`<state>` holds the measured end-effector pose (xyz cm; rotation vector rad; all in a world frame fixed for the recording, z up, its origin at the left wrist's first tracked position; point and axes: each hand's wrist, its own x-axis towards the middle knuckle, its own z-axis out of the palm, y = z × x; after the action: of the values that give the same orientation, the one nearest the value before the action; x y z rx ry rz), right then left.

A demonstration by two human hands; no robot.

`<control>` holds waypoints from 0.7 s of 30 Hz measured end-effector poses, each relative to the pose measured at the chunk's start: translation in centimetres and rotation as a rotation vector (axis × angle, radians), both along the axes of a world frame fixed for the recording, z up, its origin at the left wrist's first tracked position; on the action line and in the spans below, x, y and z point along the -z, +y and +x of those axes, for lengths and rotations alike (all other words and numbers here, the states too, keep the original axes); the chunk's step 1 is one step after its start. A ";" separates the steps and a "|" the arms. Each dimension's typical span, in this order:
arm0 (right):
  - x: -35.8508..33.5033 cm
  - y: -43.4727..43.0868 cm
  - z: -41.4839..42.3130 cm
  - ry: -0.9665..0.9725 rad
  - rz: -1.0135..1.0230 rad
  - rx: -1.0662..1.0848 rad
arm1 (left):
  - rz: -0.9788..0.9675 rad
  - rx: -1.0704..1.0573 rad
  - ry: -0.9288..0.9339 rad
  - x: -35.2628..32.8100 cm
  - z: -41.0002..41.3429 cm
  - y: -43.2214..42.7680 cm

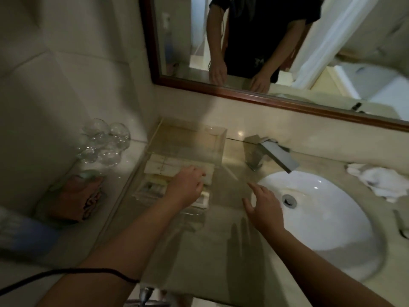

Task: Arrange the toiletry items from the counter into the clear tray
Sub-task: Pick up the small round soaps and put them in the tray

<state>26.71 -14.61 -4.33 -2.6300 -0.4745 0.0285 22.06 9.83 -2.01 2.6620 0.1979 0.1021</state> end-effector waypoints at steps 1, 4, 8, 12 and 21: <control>-0.2 -1.5 0.0 0.002 0.018 0.030 | 0.000 0.019 -0.004 -0.1 0.2 -1.7; -0.7 -7.2 -0.2 -0.023 0.038 0.108 | 0.002 0.093 -0.025 -0.3 0.8 -8.0; -0.7 -18.0 -0.7 -0.075 -0.006 0.133 | -0.075 0.141 0.044 0.4 1.7 -18.4; -2.4 -29.8 -0.8 -0.124 -0.012 0.209 | -0.098 0.163 0.032 0.5 2.0 -29.1; -4.3 -48.2 -0.5 -0.171 -0.105 0.435 | -0.176 0.392 0.065 -1.0 6.6 -47.1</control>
<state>26.21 -62.79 0.01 -2.7940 0.0543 -0.3200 28.66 -37.32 -1.05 2.4770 -0.2830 -0.1225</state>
